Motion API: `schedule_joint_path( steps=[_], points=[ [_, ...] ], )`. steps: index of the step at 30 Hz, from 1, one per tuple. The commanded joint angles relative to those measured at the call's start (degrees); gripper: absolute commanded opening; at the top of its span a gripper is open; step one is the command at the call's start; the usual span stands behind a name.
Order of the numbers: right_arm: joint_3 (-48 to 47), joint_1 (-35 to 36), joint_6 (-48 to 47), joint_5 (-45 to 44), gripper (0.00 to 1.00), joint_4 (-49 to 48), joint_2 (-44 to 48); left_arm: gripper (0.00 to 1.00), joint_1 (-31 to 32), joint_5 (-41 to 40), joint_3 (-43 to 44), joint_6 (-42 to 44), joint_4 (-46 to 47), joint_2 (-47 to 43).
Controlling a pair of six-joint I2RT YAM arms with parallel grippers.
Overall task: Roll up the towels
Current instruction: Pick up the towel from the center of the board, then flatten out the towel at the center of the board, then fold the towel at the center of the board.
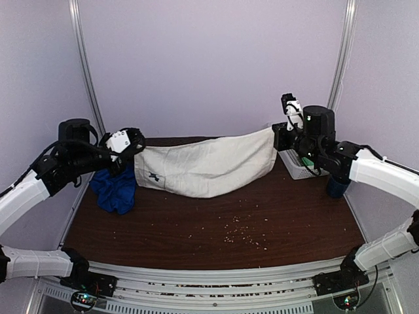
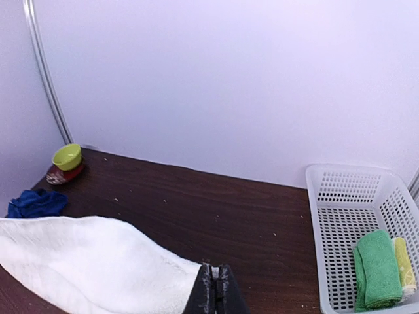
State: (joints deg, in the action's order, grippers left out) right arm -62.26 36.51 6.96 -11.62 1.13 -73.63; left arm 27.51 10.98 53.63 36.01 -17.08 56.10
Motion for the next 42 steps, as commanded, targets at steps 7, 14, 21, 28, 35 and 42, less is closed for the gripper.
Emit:
schedule_joint_path(
  steps=[7,14,21,28,35,42],
  points=[
    [-3.7,1.9,4.2,-17.1,0.00,4.1,-9.3,0.00,-2.7,-8.9,-0.7,-10.3,1.5,11.8],
    [-15.6,-1.8,3.0,-18.4,0.00,4.2,-34.1,0.00,-5.1,-17.6,5.8,-13.7,8.9,35.5],
    [-31.5,-5.4,1.0,-21.5,0.00,5.7,-52.6,0.00,-5.8,-28.1,16.1,-15.1,16.5,55.0],
    [-35.0,-6.6,-0.4,-18.9,0.00,4.2,-56.6,0.00,-5.9,-28.3,17.0,-14.7,19.9,59.3],
    [-24.4,-7.2,-0.4,-9.9,0.00,-2.9,-49.2,0.00,-9.0,-20.1,11.2,-14.6,23.9,52.3],
    [-16.0,-7.2,0.3,-3.7,0.00,-7.1,-42.5,0.00,-10.3,-9.2,3.4,-10.5,26.5,45.1]
  ],
)
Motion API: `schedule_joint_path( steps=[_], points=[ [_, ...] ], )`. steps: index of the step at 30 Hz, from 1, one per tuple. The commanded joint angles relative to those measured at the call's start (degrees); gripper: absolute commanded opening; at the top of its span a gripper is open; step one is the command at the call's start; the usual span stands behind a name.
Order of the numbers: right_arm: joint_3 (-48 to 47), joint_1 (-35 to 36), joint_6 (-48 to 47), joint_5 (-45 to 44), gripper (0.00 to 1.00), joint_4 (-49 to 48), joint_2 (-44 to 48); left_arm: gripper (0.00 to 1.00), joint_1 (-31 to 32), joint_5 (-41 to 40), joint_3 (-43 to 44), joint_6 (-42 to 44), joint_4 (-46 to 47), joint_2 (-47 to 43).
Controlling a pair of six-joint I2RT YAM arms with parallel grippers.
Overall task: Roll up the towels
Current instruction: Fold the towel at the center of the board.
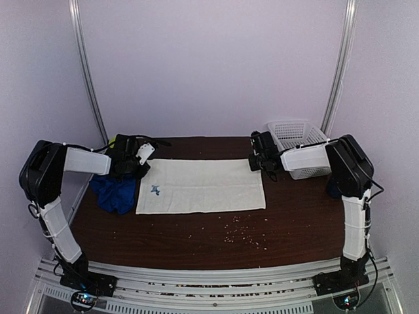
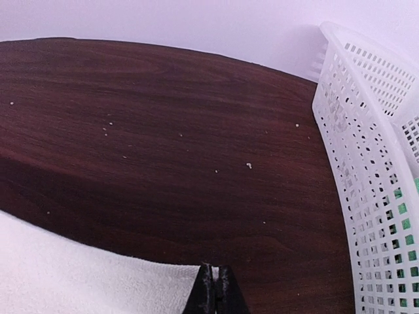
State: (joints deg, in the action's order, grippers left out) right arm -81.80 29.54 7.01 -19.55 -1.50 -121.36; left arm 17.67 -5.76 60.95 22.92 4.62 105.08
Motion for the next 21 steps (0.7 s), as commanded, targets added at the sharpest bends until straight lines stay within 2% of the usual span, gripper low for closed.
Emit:
schedule_joint_path(
  steps=[1,7,13,21],
  points=[
    [4.4,-0.2,0.4,4.8,0.00,-4.8,6.0,0.00,-0.7,8.3,-5.1,2.9,5.5,-4.7],
    [8.7,0.6,0.0,8.7,0.00,-5.0,9.3,0.00,-3.3,15.0,-9.5,4.7,5.7,-7.8],
    [14.6,2.1,-0.9,8.7,0.00,-6.2,13.1,0.00,-5.2,18.4,-15.1,6.8,8.2,-11.4],
    [18.4,3.2,-1.7,9.4,0.00,-6.1,15.2,0.00,-7.1,24.7,-18.6,10.4,7.0,-14.4]
  ],
)
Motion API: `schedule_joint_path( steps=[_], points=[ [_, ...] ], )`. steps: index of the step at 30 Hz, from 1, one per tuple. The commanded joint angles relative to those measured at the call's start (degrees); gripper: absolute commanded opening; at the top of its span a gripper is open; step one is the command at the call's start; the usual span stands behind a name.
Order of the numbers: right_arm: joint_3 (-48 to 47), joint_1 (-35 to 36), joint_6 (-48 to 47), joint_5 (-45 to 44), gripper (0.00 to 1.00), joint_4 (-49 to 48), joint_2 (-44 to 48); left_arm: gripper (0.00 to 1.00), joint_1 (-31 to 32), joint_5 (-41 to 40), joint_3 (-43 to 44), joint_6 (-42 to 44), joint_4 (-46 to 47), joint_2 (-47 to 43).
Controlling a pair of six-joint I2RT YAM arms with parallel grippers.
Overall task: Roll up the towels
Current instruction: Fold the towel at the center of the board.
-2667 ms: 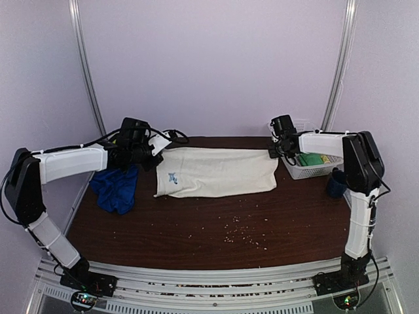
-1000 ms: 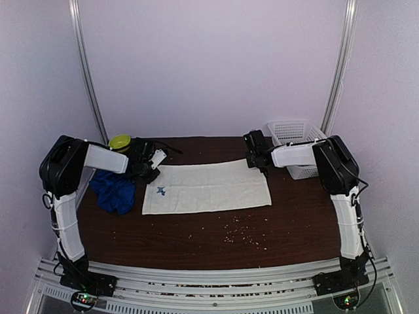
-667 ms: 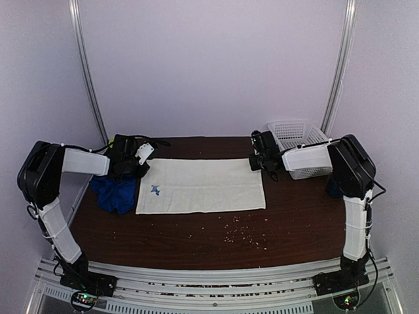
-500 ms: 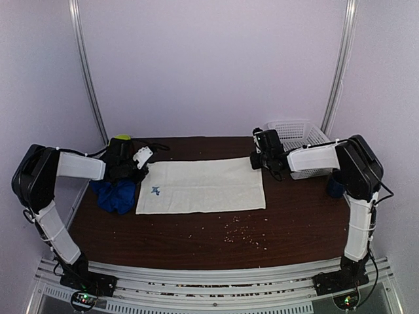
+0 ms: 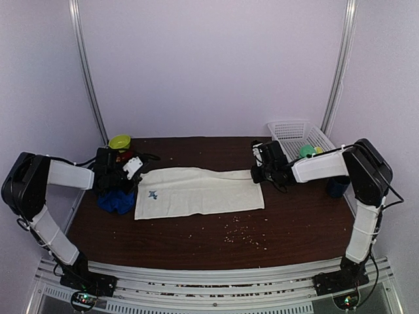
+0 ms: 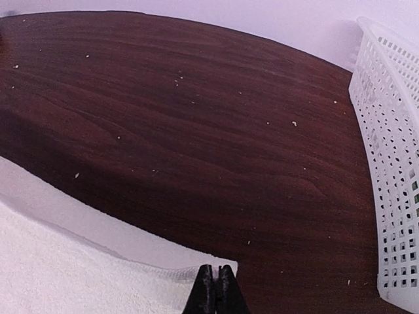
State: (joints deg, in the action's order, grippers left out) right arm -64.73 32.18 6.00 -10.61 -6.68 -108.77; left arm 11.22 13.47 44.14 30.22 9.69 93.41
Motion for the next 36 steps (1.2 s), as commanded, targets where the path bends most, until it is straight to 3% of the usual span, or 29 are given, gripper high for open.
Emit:
schedule_joint_path(
  steps=[1,25,36],
  points=[
    [1.5,0.7,-0.9,0.4,0.00,-0.8,2.8,0.00,-0.6,6.3,-2.3,3.6,2.0,-3.4],
    [10.4,1.3,-1.3,2.6,0.00,-1.0,11.6,0.00,-1.4,10.5,-6.9,15.8,-7.9,-12.8],
    [11.1,4.2,-2.9,1.5,0.00,0.9,10.3,0.00,-1.4,11.3,-7.8,21.6,-12.1,-13.2]
  ],
)
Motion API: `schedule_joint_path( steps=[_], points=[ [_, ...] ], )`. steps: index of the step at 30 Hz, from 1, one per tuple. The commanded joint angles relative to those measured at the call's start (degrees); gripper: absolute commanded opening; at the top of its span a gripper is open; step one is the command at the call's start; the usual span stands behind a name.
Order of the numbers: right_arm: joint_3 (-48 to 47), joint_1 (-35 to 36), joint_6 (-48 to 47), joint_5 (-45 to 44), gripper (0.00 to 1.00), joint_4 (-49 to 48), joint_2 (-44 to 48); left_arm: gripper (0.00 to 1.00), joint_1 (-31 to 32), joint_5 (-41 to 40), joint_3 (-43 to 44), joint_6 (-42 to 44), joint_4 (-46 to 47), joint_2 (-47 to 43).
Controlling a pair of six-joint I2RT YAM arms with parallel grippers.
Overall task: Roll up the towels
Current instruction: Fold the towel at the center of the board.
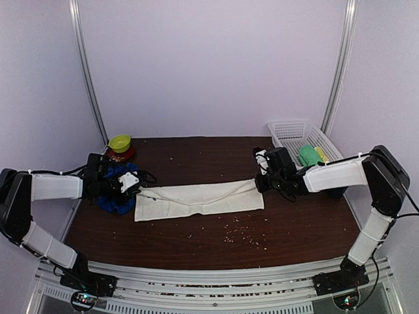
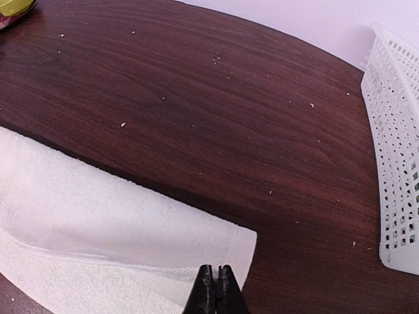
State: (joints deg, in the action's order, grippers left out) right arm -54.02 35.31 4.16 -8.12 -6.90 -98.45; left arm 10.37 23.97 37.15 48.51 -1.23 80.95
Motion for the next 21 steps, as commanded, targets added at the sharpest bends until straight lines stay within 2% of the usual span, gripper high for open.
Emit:
schedule_joint_path(
  steps=[1,15,21],
  points=[
    [0.3,1.3,-1.2,-1.4,0.00,1.4,-0.3,0.00,-0.5,0.8,-0.9,3.8,-1.4,-0.6],
    [2.5,1.8,-0.7,-6.4,0.00,1.7,1.0,0.00,-1.0,1.6,-0.8,3.6,-1.8,-1.4],
    [3.3,1.8,-0.5,-5.8,0.00,1.5,2.4,0.00,-2.2,4.0,-0.8,3.6,-2.5,-3.3]
  ],
)
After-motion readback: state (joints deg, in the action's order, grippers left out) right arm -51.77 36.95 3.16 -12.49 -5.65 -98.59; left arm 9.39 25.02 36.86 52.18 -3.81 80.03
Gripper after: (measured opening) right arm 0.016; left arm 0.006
